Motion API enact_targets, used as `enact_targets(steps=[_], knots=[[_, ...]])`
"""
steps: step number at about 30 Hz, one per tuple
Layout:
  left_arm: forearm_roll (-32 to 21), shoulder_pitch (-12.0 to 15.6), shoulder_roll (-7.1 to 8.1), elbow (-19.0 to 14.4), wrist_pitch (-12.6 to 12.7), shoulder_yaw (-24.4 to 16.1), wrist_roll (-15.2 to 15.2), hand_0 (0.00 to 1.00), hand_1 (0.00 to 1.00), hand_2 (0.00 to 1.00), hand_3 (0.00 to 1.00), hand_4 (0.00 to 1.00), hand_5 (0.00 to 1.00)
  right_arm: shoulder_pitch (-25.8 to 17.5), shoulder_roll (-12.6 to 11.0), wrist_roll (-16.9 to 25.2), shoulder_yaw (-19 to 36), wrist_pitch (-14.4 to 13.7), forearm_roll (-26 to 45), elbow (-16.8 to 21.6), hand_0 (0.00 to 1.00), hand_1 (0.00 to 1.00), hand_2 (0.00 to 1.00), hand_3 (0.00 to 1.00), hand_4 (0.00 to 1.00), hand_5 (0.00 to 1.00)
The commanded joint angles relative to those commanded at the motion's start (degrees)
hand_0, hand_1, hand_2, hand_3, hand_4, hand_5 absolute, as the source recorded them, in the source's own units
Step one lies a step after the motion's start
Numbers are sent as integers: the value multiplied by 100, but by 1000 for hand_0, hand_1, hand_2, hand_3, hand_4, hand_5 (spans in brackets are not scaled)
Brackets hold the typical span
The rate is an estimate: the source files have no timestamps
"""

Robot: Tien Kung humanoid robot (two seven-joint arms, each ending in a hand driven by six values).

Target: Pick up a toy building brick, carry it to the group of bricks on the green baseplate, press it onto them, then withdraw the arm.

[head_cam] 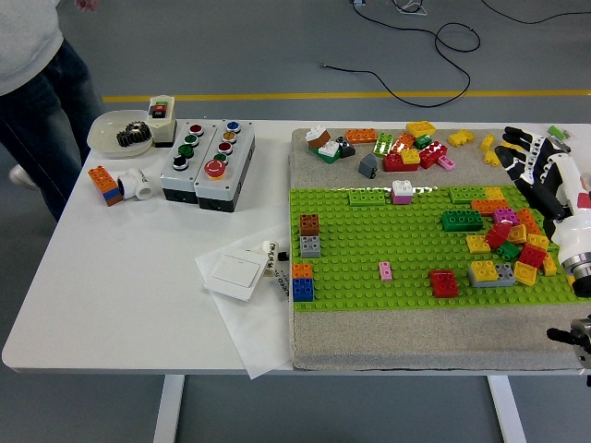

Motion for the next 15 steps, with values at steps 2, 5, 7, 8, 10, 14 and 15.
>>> enact_targets(steps=[2, 5, 7, 8, 10, 14, 15], knots=[[-11, -5, 0, -2, -1, 10, -6, 749, 751, 775, 587, 623, 648, 4, 0, -2, -2, 3, -2, 0, 783, 752, 787, 758, 998, 687], [-6, -29, 10, -21, -22, 30, -20, 748, 750, 774, 588, 623, 646, 23, 28, -9, -19, 5, -17, 10, 784, 752, 786, 758, 998, 688], [13, -46, 10, -32, -33, 33, -15, 748, 750, 774, 588, 623, 646, 28, 52, -11, -39, 4, -29, 33, 784, 752, 786, 758, 998, 688], [-9, -50, 11, -48, -42, 60, -27, 748, 750, 774, 588, 623, 646, 24, 71, -14, -60, 3, -43, 55, 784, 752, 786, 758, 998, 688], [-78, -42, 15, -67, -49, 104, -51, 747, 749, 773, 596, 621, 641, 14, 103, -20, -91, 3, -64, 87, 782, 751, 786, 752, 998, 688], [11, -17, 7, -63, -76, 34, 8, 747, 749, 773, 596, 621, 641, -8, 166, -31, -213, 3, -99, 188, 782, 751, 786, 752, 998, 688], [19, -11, 7, -68, -81, 35, 6, 747, 749, 773, 596, 621, 641, -23, 175, -36, -244, 3, -115, 224, 782, 751, 786, 752, 998, 688]])
